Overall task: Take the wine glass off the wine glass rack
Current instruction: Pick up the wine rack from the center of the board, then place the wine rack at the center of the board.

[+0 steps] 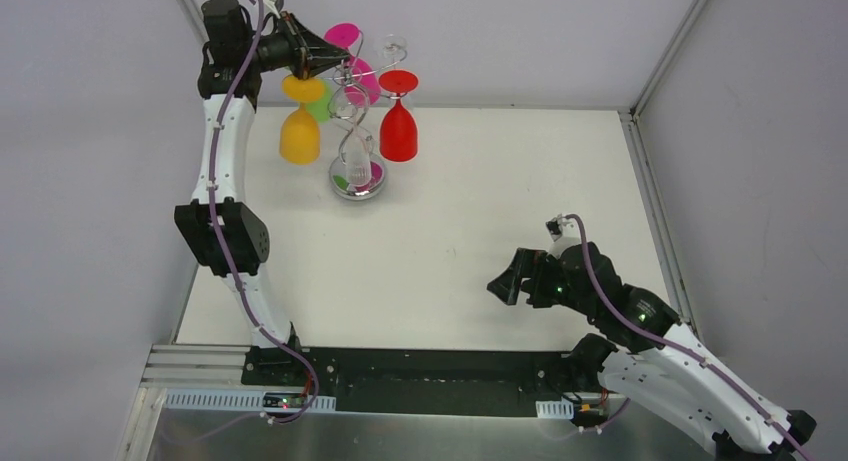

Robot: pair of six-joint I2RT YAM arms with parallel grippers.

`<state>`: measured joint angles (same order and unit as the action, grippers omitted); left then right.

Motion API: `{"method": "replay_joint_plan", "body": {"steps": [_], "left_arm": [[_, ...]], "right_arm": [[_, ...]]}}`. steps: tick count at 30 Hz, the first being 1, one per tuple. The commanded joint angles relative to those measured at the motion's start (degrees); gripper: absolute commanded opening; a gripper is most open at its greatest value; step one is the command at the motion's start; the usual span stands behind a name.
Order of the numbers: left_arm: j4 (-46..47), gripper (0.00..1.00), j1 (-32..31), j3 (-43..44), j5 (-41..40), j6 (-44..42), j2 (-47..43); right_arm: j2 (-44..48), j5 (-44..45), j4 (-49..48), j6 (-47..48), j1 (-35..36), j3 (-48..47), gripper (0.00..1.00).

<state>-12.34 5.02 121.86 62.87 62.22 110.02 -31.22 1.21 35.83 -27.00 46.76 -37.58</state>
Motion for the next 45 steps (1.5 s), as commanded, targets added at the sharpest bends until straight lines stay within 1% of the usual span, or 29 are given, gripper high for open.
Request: {"method": "replay_joint_plan", "body": {"steps": [1, 8, 9, 17, 23, 32, 37, 45], "left_arm": [[12.07, 0.00, -2.24, 3.32, 2.41, 4.05, -9.46], [12.07, 0.00, -4.88, 2.45, 0.70, 3.85, -10.76], [12.07, 0.00, -6.49, 1.97, 0.37, 3.61, -11.05], [12.07, 0.00, -12.71, -4.45, -3.14, 1.00, -14.47], [12.07, 0.00, -18.07, -10.38, -6.79, -1.99, -19.21], [12.07, 0.00, -22.11, -16.59, -9.97, -3.67, -24.73], [13.66, 0.00, -25.69, -18.98, -12.28, -4.64, -26.19], [14.71, 0.00, -30.17, -20.58, -14.52, -5.90, -25.14]], "right_arm": [[1.09, 0.63, -0.21, -0.77, 0.34, -0.38, 0.99], [2.81, 1.22, 1.75, -0.67, 0.34, -1.65, 0.99], [3.14, 1.37, 2.20, -0.64, 0.32, -1.88, 0.99], [6.34, 3.57, 7.25, -0.64, 0.34, -4.76, 0.99], [6.94, 6.37, 11.73, -1.35, 0.35, -8.95, 0.99], [8.24, 6.65, 14.80, -1.45, 0.32, -12.51, 0.99], [8.29, 6.47, 15.03, -1.74, 0.31, -12.49, 0.99], [9.34, 7.56, 16.17, -1.65, 0.28, -13.35, 0.99]]}}
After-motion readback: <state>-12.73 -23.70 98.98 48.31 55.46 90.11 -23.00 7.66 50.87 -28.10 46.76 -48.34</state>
